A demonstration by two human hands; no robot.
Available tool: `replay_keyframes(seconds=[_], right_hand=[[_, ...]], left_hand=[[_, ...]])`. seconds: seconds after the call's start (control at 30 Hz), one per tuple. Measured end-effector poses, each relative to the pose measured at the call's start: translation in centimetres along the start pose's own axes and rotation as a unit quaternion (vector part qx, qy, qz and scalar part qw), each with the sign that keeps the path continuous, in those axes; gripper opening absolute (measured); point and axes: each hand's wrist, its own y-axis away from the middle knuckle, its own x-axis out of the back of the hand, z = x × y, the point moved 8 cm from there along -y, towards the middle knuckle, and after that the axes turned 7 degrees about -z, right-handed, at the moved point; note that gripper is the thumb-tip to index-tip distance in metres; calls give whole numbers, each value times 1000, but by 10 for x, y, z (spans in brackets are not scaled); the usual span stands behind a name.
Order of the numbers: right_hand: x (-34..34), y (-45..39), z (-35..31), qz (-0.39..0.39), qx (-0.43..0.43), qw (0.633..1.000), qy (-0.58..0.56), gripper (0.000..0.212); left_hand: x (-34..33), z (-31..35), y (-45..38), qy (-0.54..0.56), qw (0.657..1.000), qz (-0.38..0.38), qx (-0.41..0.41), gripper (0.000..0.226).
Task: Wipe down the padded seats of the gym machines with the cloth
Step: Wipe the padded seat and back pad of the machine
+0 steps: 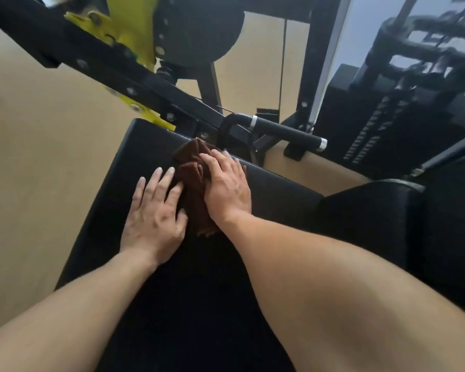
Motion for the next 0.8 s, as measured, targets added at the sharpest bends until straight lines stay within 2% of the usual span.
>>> replay_keyframes(seconds=[0.1, 0.2, 0.33, 0.43, 0.5, 0.57, 0.8], right_hand=[[15, 17, 39, 105, -113, 988, -25, 48], [24, 33, 66, 171, -205, 964, -14, 51], [29, 73, 100, 224, -362, 904, -31, 63], [28, 99, 115, 260, -437, 857, -88, 68], [30, 102, 115, 284, -454, 837, -116, 69], [30, 102, 114, 291, -453, 833, -126, 67], [31, 104, 121, 253, -355, 894, -102, 54]], left_hand=[[-10, 28, -16, 7, 999, -23, -48, 65], [-22, 48, -26, -11, 994, -36, -105, 67], [-21, 60, -52, -4, 992, -22, -126, 65], [-19, 67, -69, -6, 990, -17, -141, 64], [-24, 67, -73, -7, 991, -24, -133, 64], [-31, 66, -70, -20, 992, -22, -121, 65], [-36, 67, -66, -44, 993, 4, -112, 63]])
